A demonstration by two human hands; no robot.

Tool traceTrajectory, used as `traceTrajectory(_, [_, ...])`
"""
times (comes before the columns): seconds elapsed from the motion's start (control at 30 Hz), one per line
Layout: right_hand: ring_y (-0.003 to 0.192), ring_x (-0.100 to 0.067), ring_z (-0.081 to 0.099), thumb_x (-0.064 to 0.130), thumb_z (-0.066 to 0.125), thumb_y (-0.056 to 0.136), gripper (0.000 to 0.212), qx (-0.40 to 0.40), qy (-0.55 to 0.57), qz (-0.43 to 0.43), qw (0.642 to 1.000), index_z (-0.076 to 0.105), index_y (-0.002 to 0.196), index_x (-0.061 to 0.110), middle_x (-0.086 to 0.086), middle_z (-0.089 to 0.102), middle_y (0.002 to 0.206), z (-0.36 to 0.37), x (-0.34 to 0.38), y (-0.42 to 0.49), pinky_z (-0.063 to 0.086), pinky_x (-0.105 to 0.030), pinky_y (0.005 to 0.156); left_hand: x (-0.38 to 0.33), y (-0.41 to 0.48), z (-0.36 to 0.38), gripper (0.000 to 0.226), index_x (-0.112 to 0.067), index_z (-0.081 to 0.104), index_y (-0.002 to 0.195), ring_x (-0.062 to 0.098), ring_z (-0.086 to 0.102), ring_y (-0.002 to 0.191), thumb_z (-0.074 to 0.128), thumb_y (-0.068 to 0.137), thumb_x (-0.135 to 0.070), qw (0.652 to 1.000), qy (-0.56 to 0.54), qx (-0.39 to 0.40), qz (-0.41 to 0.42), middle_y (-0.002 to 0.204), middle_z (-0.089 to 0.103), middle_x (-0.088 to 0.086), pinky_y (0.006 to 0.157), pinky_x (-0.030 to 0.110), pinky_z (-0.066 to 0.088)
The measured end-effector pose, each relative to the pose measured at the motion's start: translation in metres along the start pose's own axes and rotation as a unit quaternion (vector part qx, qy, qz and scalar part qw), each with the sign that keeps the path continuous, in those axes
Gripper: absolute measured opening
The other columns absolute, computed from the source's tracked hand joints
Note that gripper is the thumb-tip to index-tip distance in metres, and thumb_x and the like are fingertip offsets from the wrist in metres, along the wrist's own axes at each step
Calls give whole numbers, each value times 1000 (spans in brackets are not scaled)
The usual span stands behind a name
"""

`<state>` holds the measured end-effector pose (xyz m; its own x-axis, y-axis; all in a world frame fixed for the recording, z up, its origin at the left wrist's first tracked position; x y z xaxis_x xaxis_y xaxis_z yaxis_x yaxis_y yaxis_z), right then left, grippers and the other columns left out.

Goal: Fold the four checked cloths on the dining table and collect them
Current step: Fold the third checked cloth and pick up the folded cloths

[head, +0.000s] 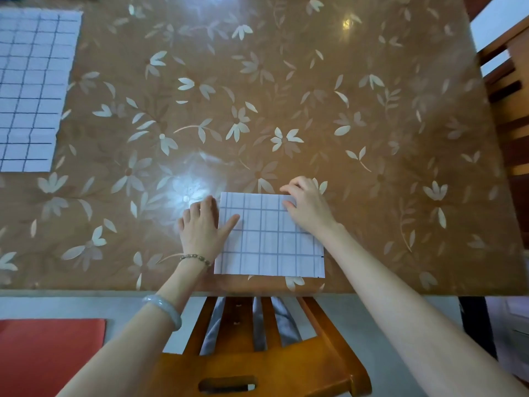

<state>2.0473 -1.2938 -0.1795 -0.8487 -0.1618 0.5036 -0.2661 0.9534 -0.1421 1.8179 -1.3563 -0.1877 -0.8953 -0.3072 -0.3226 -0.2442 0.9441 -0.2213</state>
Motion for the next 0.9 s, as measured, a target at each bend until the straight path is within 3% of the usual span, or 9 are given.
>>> traceTrajectory(0.3, [101,-24,47,11,58,85,13,69,19,53,996,65,96,11,-3,53,98,17,9,24,41,-37,87,-13,6,7,42,-19,45,91,22,54,83,64,73,-53,994,-16,48,-92,83,58,-4,76,33,24])
traceTrajectory(0.47, [97,-25,47,13,62,80,20,99,50,101,989,65,100,14,-4,53,95,16,12,28,43,-37,86,-14,13,7,37,-20,38,61,27,56,81,61,78,-43,992,1,97,-74,70,47,-2,73,37,40])
traceTrajectory(0.57, [90,-22,47,19,68,77,28,105,88,121,983,67,104,20,1,51,87,11,11,27,43,-36,81,-25,22,-4,33,-20,42,64,23,49,84,62,82,-38,996,-4,88,-2,81,50,0,82,36,36])
traceTrajectory(0.67, [74,-16,47,20,66,79,8,123,128,156,972,69,82,14,-1,50,73,2,10,22,40,-30,66,-36,46,-22,30,-19,48,69,19,52,72,63,84,-39,991,-18,113,74,69,56,-4,81,34,30])
traceTrajectory(0.73, [60,-17,41,17,66,79,16,164,201,190,947,58,69,8,1,41,69,-3,8,17,32,-26,54,-45,62,-35,33,-21,43,67,19,50,67,65,84,-39,987,-24,118,107,62,49,-8,78,33,33])
traceTrajectory(0.8, [60,-18,39,15,66,83,18,192,254,235,918,56,72,5,0,26,109,-7,6,10,29,-22,47,-50,78,-43,24,-21,52,75,19,55,72,68,83,-37,985,-70,98,123,67,53,-9,77,32,39])
traceTrajectory(0.83, [61,-16,41,15,67,84,19,182,281,264,905,59,75,0,-26,47,82,-8,4,6,31,-18,43,-52,84,-45,19,-20,58,82,17,58,77,70,82,-35,982,-114,87,122,73,58,-10,79,32,44])
traceTrajectory(0.87, [61,-12,42,14,68,84,17,155,312,292,891,63,77,0,-4,50,95,-7,2,1,32,-14,38,-52,90,-48,19,-19,63,91,15,60,82,70,81,-34,978,-159,74,115,80,62,-10,81,31,47])
traceTrajectory(0.9, [57,-8,44,11,68,84,13,126,342,316,876,64,77,2,-6,55,93,-8,1,-4,30,-11,35,-50,94,-49,25,-17,64,100,14,61,87,70,81,-33,975,-186,59,105,88,64,-8,83,29,46])
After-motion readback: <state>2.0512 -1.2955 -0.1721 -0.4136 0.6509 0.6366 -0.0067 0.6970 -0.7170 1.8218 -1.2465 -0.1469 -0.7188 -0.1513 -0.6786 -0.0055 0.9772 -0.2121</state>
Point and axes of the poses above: each hand's wrist, its own y-axis towards the middle knuckle, its own z-axis out of the palm, x = y × z, the point moved 2 cm from there along y, towards the middle knuckle
